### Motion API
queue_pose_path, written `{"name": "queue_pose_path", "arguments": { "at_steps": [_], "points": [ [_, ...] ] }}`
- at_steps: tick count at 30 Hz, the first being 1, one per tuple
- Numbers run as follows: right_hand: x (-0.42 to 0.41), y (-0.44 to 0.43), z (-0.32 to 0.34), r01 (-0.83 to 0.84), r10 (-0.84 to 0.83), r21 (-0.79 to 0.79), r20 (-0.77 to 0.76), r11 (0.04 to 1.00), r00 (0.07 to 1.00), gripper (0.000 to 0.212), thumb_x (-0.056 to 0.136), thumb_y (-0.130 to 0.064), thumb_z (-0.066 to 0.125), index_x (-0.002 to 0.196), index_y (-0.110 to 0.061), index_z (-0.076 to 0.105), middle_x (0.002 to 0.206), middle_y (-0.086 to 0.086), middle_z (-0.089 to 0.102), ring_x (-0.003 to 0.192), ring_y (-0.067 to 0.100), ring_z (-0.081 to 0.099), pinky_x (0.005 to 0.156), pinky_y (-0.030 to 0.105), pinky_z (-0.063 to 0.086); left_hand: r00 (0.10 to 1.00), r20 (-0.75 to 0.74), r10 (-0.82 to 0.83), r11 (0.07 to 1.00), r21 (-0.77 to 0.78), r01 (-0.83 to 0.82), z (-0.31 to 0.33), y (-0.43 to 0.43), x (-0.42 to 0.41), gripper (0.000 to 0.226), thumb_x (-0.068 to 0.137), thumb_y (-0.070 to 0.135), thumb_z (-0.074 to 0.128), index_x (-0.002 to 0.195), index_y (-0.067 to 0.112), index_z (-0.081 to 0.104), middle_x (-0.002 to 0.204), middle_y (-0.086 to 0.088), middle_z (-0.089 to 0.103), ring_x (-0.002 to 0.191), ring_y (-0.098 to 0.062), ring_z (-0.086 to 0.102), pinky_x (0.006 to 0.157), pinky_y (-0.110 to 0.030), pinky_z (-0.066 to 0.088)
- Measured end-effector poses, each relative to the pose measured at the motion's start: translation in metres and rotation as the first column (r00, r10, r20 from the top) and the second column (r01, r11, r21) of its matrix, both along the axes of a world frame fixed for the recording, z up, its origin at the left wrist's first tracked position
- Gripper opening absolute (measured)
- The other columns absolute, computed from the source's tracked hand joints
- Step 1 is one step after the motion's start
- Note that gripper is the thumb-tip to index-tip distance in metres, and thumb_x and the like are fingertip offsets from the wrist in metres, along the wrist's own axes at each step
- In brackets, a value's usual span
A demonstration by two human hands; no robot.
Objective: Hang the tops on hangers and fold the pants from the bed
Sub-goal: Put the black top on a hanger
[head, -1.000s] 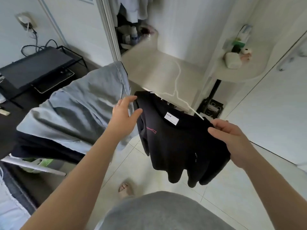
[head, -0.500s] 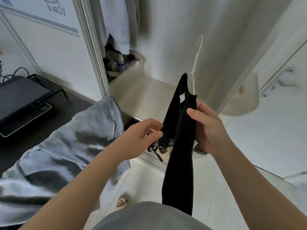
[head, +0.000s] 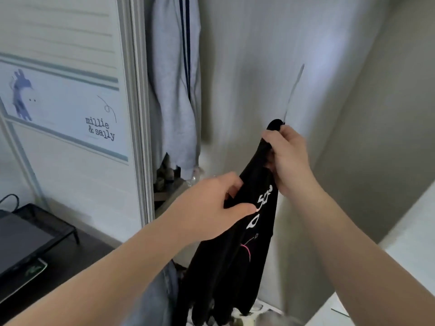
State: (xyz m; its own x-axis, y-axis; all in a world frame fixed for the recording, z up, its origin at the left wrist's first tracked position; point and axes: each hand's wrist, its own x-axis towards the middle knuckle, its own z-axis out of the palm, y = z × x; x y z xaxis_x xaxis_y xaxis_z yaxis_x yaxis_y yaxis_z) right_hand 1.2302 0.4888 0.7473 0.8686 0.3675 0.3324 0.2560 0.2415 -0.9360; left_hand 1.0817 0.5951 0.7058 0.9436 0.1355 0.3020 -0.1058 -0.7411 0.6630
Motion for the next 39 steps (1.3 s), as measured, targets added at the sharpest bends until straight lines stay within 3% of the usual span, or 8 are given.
{"name": "queue_pose_path", "arguments": {
  "at_steps": [5, 8, 12, 17, 20, 25, 29, 39],
  "points": [
    [0.029, 0.047, 0.074, -0.008, 0.005, 0.019, 0.155, 1.0, 0.988, 0.02, 0.074, -0.024, 0.061, 0.081, -0.013, 0.046, 0.058, -0.002, 0.038, 0.049, 0.016, 0.037, 0.048, 0.027, 0.032, 0.987, 0.142, 0.078, 0.992, 0.085, -0.09, 0.055, 0.038, 0.039, 0.015, 0.092, 0.044, 0.062, 0.09, 0.03, 0.058, 0.081, 0.009, 0.067, 0.076, -0.009, 0.066, 0.074, -0.041, 0.057],
    [0.048, 0.07, 0.121, -0.015, 0.005, 0.036, 0.257, 0.999, 0.966, 0.022, 0.073, -0.027, 0.061, 0.087, -0.013, 0.05, 0.061, -0.002, 0.042, 0.051, 0.015, 0.041, 0.047, 0.025, 0.034, 0.976, 0.198, 0.09, 0.982, 0.148, -0.12, 0.09, 0.06, 0.065, 0.02, 0.095, 0.043, 0.06, 0.092, 0.023, 0.06, 0.078, 0.004, 0.067, 0.07, -0.015, 0.065, 0.069, -0.044, 0.057],
    [0.077, 0.099, 0.181, -0.034, 0.007, 0.063, 0.383, 0.997, 0.924, 0.018, 0.081, -0.023, 0.062, 0.082, -0.013, 0.048, 0.061, -0.001, 0.041, 0.054, 0.017, 0.041, 0.048, 0.025, 0.034, 0.95, 0.287, 0.124, 0.954, 0.229, -0.194, 0.141, 0.092, 0.096, 0.017, 0.097, 0.039, 0.057, 0.088, 0.023, 0.056, 0.069, 0.0, 0.063, 0.064, -0.017, 0.062, 0.068, -0.045, 0.057],
    [0.117, 0.133, 0.261, -0.066, 0.017, 0.076, 0.524, 0.995, 0.852, 0.036, 0.09, -0.011, 0.059, 0.065, -0.019, 0.034, 0.056, -0.001, 0.033, 0.044, 0.014, 0.034, 0.041, 0.023, 0.03, 0.897, 0.394, 0.199, 0.908, 0.27, -0.32, 0.208, 0.124, 0.135, 0.021, 0.096, 0.033, 0.056, 0.087, 0.015, 0.052, 0.071, -0.007, 0.062, 0.068, -0.025, 0.062, 0.07, -0.049, 0.056],
    [0.143, 0.151, 0.305, -0.079, 0.03, 0.06, 0.577, 0.995, 0.816, 0.032, 0.09, -0.012, 0.058, 0.067, -0.019, 0.036, 0.055, 0.001, 0.031, 0.042, 0.014, 0.031, 0.042, 0.022, 0.027, 0.856, 0.454, 0.247, 0.823, 0.369, -0.433, 0.244, 0.139, 0.156, 0.02, 0.098, 0.031, 0.052, 0.085, 0.016, 0.045, 0.069, -0.003, 0.056, 0.066, -0.024, 0.059, 0.068, -0.047, 0.056],
    [0.185, 0.173, 0.364, -0.058, 0.008, 0.063, 0.601, 0.996, 0.799, 0.03, 0.09, -0.014, 0.058, 0.07, -0.021, 0.037, 0.057, 0.001, 0.03, 0.042, 0.014, 0.028, 0.046, 0.024, 0.024, 0.781, 0.549, 0.298, 0.635, 0.497, -0.591, 0.297, 0.159, 0.187, 0.02, 0.099, 0.027, 0.046, 0.085, 0.021, 0.034, 0.074, -0.002, 0.051, 0.066, -0.025, 0.056, 0.055, -0.035, 0.043],
    [0.209, 0.181, 0.395, 0.0, -0.041, 0.071, 0.582, 0.997, 0.812, 0.027, 0.09, -0.017, 0.056, 0.069, -0.021, 0.039, 0.058, -0.001, 0.037, 0.042, 0.012, 0.032, 0.046, 0.022, 0.03, 0.753, 0.584, 0.305, 0.513, 0.565, -0.646, 0.329, 0.166, 0.207, 0.014, 0.099, 0.025, 0.044, 0.09, 0.022, 0.033, 0.075, -0.001, 0.05, 0.066, -0.026, 0.054, 0.053, -0.034, 0.035],
    [0.244, 0.191, 0.396, -0.034, 0.036, -0.012, 0.433, 0.999, 0.901, 0.015, 0.089, -0.017, 0.059, 0.078, -0.011, 0.051, 0.058, 0.002, 0.046, 0.036, 0.011, 0.038, 0.043, 0.019, 0.038, 0.767, 0.547, 0.335, 0.468, 0.61, -0.639, 0.339, 0.171, 0.238, 0.015, 0.098, 0.021, 0.043, 0.091, 0.021, 0.031, 0.081, -0.002, 0.052, 0.076, -0.029, 0.057, 0.057, -0.035, 0.038]
  ]
}}
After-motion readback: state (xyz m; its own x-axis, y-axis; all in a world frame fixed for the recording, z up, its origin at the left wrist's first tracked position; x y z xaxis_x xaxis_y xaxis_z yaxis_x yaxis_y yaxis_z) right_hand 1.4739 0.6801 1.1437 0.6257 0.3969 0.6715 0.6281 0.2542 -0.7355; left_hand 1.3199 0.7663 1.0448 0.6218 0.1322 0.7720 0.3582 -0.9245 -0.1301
